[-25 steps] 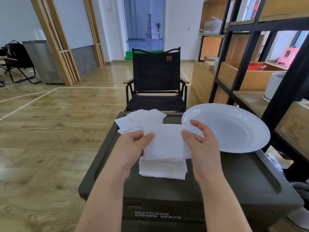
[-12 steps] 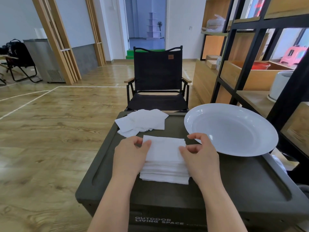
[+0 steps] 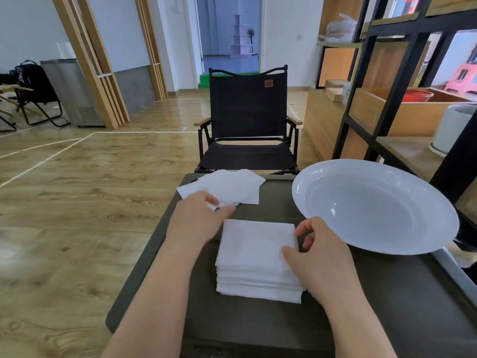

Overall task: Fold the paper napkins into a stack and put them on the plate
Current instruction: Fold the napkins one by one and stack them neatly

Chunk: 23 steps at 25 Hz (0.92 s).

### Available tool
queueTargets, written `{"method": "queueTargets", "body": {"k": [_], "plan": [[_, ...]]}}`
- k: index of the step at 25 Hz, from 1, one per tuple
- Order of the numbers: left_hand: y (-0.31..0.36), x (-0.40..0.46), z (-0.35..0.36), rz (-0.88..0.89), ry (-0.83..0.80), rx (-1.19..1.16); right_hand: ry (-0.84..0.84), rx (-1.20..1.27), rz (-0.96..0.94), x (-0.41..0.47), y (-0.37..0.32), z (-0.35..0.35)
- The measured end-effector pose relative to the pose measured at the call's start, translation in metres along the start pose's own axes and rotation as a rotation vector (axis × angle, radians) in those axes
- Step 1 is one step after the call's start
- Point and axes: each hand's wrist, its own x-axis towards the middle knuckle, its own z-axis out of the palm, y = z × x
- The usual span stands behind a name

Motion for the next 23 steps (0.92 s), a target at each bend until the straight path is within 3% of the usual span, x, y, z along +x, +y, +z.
{"method": "queueTargets", "body": {"k": [2,6,9,12,16,18,20,21,23], "plan": [[0.012,0.031,0.009,0.202,0.037,0.102,0.039,0.063,-0.011,0.001,-0.001,-0.002],[0.019,0.069,0.040,0.593,-0.185,0.458,0.171,0.130,-0.059,0.000,-0.002,-0.005],[0.021,0.077,0.048,0.629,-0.113,0.510,0.287,0.184,-0.162,0.002,-0.004,-0.007],[0.025,0.064,0.044,0.628,-0.010,0.415,0.307,0.226,-0.226,0.000,-0.006,-0.009],[0.031,0.019,-0.007,0.403,0.169,-0.038,0.252,0.271,-0.192,-0.004,-0.009,-0.013],[0.035,-0.019,-0.032,0.308,0.230,-0.519,0.141,0.417,-0.152,-0.006,-0.018,-0.017],[0.041,-0.060,-0.043,0.218,0.054,-1.084,-0.112,0.653,-0.075,-0.012,-0.031,-0.016],[0.044,-0.077,-0.041,0.176,-0.070,-1.245,-0.245,0.762,-0.007,-0.015,-0.035,-0.013],[0.047,-0.100,-0.028,0.096,-0.188,-1.348,-0.408,0.975,0.139,-0.019,-0.040,-0.013]]}}
